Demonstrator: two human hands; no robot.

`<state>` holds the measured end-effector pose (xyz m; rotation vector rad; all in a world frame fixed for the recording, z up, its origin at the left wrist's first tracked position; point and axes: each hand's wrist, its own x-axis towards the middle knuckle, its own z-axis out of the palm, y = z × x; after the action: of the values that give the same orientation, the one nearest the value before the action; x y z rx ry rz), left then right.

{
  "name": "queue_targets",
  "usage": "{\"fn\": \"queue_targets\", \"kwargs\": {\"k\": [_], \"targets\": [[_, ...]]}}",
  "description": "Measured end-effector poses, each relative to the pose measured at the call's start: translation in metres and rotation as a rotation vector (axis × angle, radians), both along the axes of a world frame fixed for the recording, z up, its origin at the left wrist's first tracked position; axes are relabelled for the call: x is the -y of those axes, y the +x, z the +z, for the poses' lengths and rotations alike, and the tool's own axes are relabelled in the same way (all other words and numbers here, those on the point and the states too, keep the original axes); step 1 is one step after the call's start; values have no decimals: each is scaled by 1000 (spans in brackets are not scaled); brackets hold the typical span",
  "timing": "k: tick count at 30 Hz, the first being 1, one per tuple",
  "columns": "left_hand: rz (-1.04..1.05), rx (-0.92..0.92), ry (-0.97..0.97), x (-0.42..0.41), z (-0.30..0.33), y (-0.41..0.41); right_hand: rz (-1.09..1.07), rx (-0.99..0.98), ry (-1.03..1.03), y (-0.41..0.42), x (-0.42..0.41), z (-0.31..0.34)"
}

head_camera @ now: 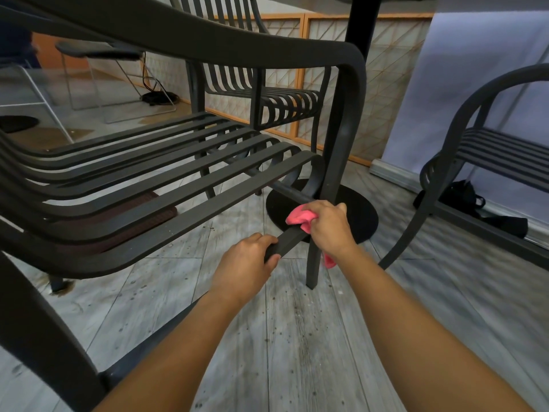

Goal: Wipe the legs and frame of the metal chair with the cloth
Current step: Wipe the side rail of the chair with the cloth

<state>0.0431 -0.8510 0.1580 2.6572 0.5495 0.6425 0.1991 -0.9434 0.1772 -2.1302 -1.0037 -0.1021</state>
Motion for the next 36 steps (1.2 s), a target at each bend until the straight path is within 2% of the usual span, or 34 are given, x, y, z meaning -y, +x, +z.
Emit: {"fn": "queue_targets", "kwargs": {"k": [2, 13, 21, 24, 29, 36], "targets": [[0, -1, -2, 0, 0, 0, -7, -14, 49, -5, 3, -3], [-5, 4, -16, 0, -1, -2, -33, 18, 0, -21, 12, -16], [-4, 3, -31, 0, 0, -2, 25, -65, -33, -31, 24, -11], [3, -7, -36, 0, 0, -2, 15, -168, 55, -32, 32, -5], [13, -14, -40, 0, 0, -1, -30, -362, 330, -25, 43, 9], [5, 5, -46, -2, -1, 1, -125, -174, 288, 8, 23, 25]]}}
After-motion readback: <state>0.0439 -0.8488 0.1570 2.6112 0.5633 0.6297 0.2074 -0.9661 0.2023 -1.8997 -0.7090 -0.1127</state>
